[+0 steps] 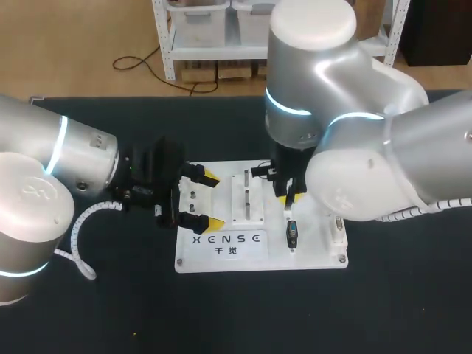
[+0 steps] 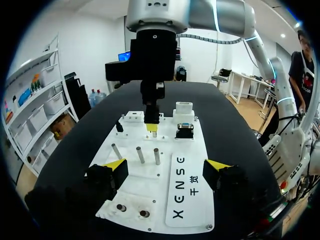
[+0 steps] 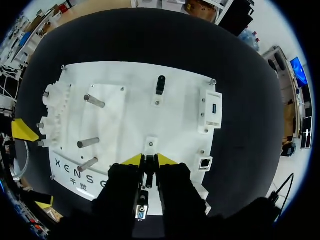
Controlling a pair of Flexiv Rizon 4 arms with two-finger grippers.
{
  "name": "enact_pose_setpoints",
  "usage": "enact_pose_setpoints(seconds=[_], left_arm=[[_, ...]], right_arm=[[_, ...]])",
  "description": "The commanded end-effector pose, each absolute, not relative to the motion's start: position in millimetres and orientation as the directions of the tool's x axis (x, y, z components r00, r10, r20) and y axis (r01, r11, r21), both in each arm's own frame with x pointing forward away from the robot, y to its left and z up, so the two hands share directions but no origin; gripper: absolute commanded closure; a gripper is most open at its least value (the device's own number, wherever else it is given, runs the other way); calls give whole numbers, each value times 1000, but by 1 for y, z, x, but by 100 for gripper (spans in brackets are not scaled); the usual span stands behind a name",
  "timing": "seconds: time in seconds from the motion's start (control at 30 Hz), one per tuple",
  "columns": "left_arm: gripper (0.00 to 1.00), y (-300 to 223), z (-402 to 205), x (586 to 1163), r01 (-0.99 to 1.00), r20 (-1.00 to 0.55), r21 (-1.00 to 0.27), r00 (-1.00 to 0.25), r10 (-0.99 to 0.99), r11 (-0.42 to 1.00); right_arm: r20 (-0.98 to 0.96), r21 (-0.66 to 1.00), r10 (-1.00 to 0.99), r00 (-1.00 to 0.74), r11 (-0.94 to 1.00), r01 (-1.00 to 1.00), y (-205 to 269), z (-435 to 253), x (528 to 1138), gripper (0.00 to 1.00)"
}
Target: Insert the Ethernet cable into its matching sockets.
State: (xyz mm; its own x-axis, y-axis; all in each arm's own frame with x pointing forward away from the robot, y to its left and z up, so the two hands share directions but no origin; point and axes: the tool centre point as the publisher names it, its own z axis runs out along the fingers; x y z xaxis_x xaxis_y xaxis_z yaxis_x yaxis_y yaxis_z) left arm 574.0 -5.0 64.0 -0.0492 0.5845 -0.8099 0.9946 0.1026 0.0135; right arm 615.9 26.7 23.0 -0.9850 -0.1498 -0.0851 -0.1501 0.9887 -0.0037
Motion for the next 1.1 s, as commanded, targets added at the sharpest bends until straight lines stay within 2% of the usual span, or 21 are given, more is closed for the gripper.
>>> enact_pose_setpoints(seconds=[0.03,0.7,1.1], left_arm=[[0,-4,62,573,995,-814,17,-46,579,103],[0,-4,62,573,995,-814,17,-46,579,103],[0,-4,62,573,995,-814,17,-46,579,103]], right_arm=[[-83,0,-156,-984,988,-157,18,37,614,100],[-51,-49,-85,-995,995,-83,-39,43,615,100],[-39,-60,-77,-996,995,-75,-48,36,615,100]])
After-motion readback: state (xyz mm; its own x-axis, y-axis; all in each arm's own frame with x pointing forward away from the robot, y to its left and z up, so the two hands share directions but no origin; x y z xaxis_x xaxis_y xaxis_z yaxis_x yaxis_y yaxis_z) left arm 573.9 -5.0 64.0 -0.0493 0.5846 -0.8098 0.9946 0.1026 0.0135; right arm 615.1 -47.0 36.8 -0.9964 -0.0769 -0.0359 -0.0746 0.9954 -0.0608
